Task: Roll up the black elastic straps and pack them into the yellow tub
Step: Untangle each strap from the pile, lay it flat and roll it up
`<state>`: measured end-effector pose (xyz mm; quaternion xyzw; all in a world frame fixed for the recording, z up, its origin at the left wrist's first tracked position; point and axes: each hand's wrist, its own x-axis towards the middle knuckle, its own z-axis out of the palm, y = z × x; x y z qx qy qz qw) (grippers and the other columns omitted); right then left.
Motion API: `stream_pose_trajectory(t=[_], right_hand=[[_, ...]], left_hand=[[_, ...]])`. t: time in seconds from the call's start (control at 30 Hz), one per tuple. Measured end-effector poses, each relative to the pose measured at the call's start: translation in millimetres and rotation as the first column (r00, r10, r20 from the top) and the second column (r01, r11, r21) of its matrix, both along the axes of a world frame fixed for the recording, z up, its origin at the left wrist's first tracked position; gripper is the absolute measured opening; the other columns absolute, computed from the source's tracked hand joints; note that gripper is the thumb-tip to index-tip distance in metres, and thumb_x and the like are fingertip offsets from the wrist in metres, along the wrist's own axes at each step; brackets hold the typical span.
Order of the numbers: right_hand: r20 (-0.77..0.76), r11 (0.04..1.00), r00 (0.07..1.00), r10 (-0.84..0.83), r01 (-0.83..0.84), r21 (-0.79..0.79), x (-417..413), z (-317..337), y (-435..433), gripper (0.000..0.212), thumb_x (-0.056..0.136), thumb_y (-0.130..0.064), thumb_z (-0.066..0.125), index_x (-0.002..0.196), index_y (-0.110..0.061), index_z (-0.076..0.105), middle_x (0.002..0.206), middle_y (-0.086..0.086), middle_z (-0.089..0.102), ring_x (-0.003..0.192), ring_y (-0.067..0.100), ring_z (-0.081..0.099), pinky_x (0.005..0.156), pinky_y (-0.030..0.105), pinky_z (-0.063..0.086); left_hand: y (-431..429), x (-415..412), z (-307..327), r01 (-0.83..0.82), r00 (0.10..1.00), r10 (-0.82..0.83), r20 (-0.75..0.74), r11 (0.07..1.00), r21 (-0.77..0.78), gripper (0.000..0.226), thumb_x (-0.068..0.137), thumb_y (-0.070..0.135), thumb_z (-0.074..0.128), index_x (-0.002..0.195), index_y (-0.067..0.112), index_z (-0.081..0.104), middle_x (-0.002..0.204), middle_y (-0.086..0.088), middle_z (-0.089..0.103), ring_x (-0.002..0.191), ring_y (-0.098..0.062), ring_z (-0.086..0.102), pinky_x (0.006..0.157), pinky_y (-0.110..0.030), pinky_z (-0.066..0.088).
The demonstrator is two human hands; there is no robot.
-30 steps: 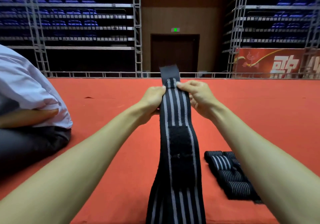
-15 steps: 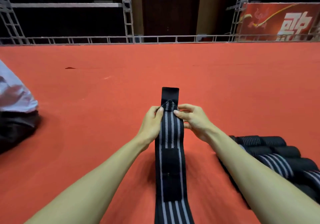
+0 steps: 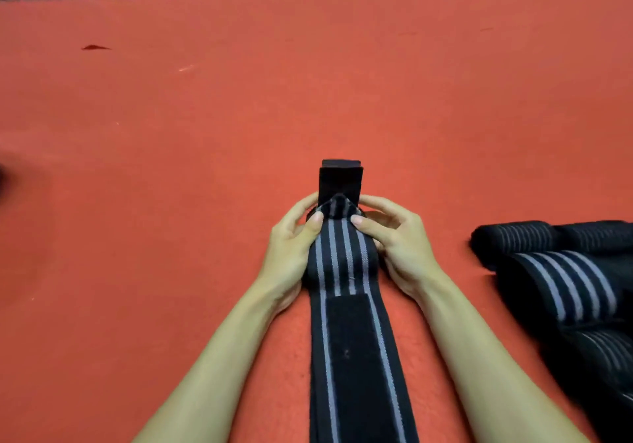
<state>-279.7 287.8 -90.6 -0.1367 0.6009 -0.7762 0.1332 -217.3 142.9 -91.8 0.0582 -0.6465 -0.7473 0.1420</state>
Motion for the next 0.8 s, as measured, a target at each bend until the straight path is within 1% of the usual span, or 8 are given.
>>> stream_pose_trajectory(t=[0.13, 0.27, 0.4, 0.47, 0.5, 0.6, 0.7, 0.8], right_hand=[[0.015, 0.999, 1.000, -0.008, 0.009, -0.053, -2.8, 3.5, -2.8, 0.027, 0.084, 0.011, 0.061, 0.105, -0.006, 0.069, 0.094, 0.009, 0.072, 0.071, 0.011, 0.068, 0.053, 0.015, 0.047], [-0.034, 0.999, 0.998, -0.047, 0.046, -0.025, -4.7, 0.5, -4.4, 0.024, 0.082, 0.007, 0.065, 0.095, -0.012, 0.073, 0.095, 0.010, 0.074, 0.080, 0.018, 0.068, 0.064, 0.023, 0.052], [-0.174, 0.994, 0.981, -0.090, 0.098, 0.038, -1.2, -0.1, -4.6, 0.030, 0.080, 0.010, 0.065, 0.084, -0.017, 0.076, 0.089, 0.003, 0.076, 0.084, 0.014, 0.068, 0.072, 0.026, 0.054], [-0.183, 0.995, 0.979, -0.088, 0.097, 0.038, 2.4, -0.5, -5.2, 0.033, 0.082, 0.011, 0.060, 0.083, -0.018, 0.076, 0.090, 0.003, 0.075, 0.084, 0.016, 0.068, 0.077, 0.032, 0.053], [-0.173, 0.995, 0.981, -0.087, 0.093, 0.024, 3.2, -1.2, -5.1, 0.035, 0.083, 0.011, 0.058, 0.082, -0.018, 0.077, 0.090, 0.004, 0.075, 0.085, 0.018, 0.067, 0.079, 0.037, 0.052], [-0.133, 0.997, 0.988, -0.079, 0.079, -0.008, 2.5, -3.3, -4.2, 0.027, 0.084, -0.004, 0.056, 0.082, -0.020, 0.077, 0.093, 0.005, 0.074, 0.085, 0.029, 0.059, 0.079, 0.048, 0.044], [-0.116, 0.995, 0.989, -0.090, 0.094, 0.024, 4.9, -3.4, -5.3, 0.021, 0.084, -0.026, 0.062, 0.103, -0.024, 0.071, 0.098, 0.006, 0.072, 0.092, 0.028, 0.065, 0.088, 0.051, 0.050], [-0.039, 0.996, 0.996, -0.082, 0.084, 0.031, 9.2, -3.7, -6.0, 0.030, 0.085, -0.043, 0.061, 0.101, -0.019, 0.069, 0.105, 0.012, 0.072, 0.101, 0.032, 0.067, 0.098, 0.054, 0.049]], left_hand=[[0.7, -1.5, 4.7, 0.043, 0.998, -0.040, -0.046, 0.997, 0.062, 0.028, 0.099, 0.005, 0.047, 0.123, 0.013, 0.057, 0.105, 0.003, 0.073, 0.095, -0.013, 0.068, 0.082, -0.025, 0.055], [-0.5, -1.4, 6.4, 0.080, 0.996, -0.075, -0.048, 0.989, 0.123, 0.028, 0.100, 0.002, 0.039, 0.112, 0.014, 0.061, 0.104, 0.001, 0.070, 0.097, -0.012, 0.065, 0.084, -0.024, 0.053], [-0.5, 1.0, 7.8, 0.199, 0.980, -0.192, -0.052, 0.950, 0.239, 0.019, 0.098, 0.030, 0.043, 0.094, 0.017, 0.057, 0.093, -0.005, 0.060, 0.087, -0.015, 0.056, 0.078, -0.026, 0.049], [0.1, 1.3, 5.9, 0.170, 0.985, -0.170, -0.020, 0.968, 0.185, 0.010, 0.093, 0.030, 0.054, 0.089, 0.020, 0.056, 0.088, -0.002, 0.058, 0.080, -0.013, 0.055, 0.070, -0.024, 0.048], [0.9, 1.1, 5.5, 0.142, 0.990, -0.140, -0.017, 0.980, 0.143, 0.003, 0.092, 0.019, 0.056, 0.090, 0.020, 0.056, 0.087, -0.001, 0.057, 0.078, -0.011, 0.054, 0.068, -0.022, 0.048], [1.0, 0.5, 2.2, 0.089, 0.996, -0.088, -0.011, 0.995, 0.054, 0.028, 0.093, -0.003, 0.053, 0.109, 0.020, 0.053, 0.089, -0.001, 0.059, 0.078, -0.007, 0.059, 0.067, -0.019, 0.050], [0.0, 2.3, 1.2, 0.116, 0.993, -0.117, -0.026, 0.993, -0.029, 0.046, 0.093, -0.005, 0.054, 0.129, 0.019, 0.042, 0.100, -0.003, 0.061, 0.087, -0.003, 0.062, 0.074, -0.016, 0.050], [-0.7, 3.9, 1.8, 0.119, 0.991, -0.125, -0.055, 0.988, -0.100, 0.049, 0.091, -0.007, 0.056, 0.133, 0.011, 0.037, 0.108, -0.003, 0.059, 0.095, 0.002, 0.060, 0.082, -0.015, 0.048]])
